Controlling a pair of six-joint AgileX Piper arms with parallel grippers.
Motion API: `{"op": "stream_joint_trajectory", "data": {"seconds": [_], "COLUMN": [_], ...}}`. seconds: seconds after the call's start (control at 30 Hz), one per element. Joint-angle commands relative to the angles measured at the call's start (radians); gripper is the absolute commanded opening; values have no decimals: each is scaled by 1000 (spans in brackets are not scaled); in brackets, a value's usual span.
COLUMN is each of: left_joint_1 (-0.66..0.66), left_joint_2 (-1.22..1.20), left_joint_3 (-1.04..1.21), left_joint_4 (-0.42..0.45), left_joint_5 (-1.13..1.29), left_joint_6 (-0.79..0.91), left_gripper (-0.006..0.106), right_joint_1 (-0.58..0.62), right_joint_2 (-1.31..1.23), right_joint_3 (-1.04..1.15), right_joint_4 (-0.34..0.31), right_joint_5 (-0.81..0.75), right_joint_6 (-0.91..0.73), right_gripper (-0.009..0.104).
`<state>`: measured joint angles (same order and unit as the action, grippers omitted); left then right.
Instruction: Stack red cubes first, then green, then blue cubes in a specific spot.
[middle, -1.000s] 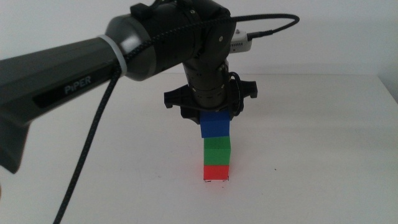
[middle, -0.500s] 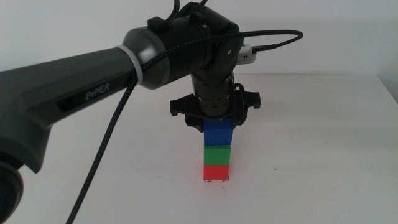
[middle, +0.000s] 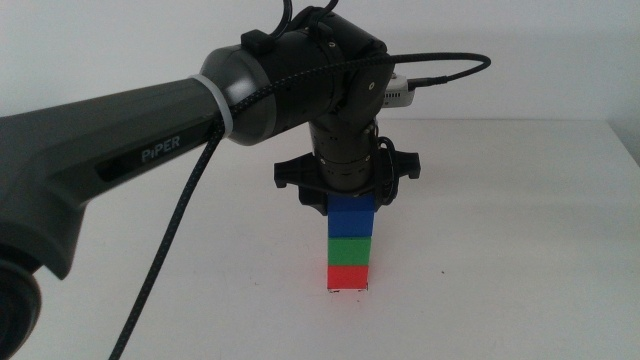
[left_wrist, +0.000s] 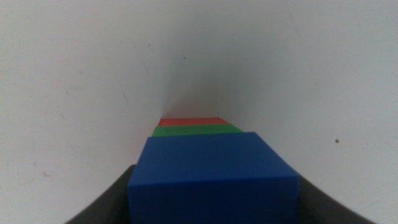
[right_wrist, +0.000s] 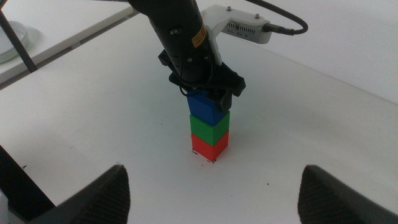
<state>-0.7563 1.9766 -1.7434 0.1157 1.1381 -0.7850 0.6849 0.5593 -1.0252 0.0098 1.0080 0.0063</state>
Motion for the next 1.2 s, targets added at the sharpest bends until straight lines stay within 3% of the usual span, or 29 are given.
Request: {"op": "stream_joint_trajectory", "data": {"seconds": [0.0, 0.03, 0.2, 0.4, 0.8, 1.03, 1.17], "left_joint_1": [-2, -2, -2, -2, -2, -2, -2], "left_joint_2": [-8, -8, -8, -8, -29, -197, -339], "left_joint_3": [-2, -2, -2, -2, -16, -27, -22], "left_joint_4": [-1, -1, -1, -1, 11, 48, 110], "left_joint_5": [0, 2, 2, 2, 38, 83, 83], "left_joint_6": [3, 15, 23, 29, 60, 105, 134], "left_gripper": [10, 22, 34, 66, 87, 90, 90], "right_joint_1": [-7, -7, -7, -7, -7, -7, -7], "right_joint_2": [-4, -4, -4, -4, -4, -4, -4], "right_joint_3": [1, 1, 1, 1, 1, 1, 1], "right_joint_4": [-3, -3, -3, -3, -3, -3, -3], "right_joint_5": [-12, -12, -12, -12, -12, -12, -12], "right_joint_6": [-6, -6, -6, -6, -6, -6, -6], "right_gripper": [92, 92, 92, 92, 92, 92, 92]}}
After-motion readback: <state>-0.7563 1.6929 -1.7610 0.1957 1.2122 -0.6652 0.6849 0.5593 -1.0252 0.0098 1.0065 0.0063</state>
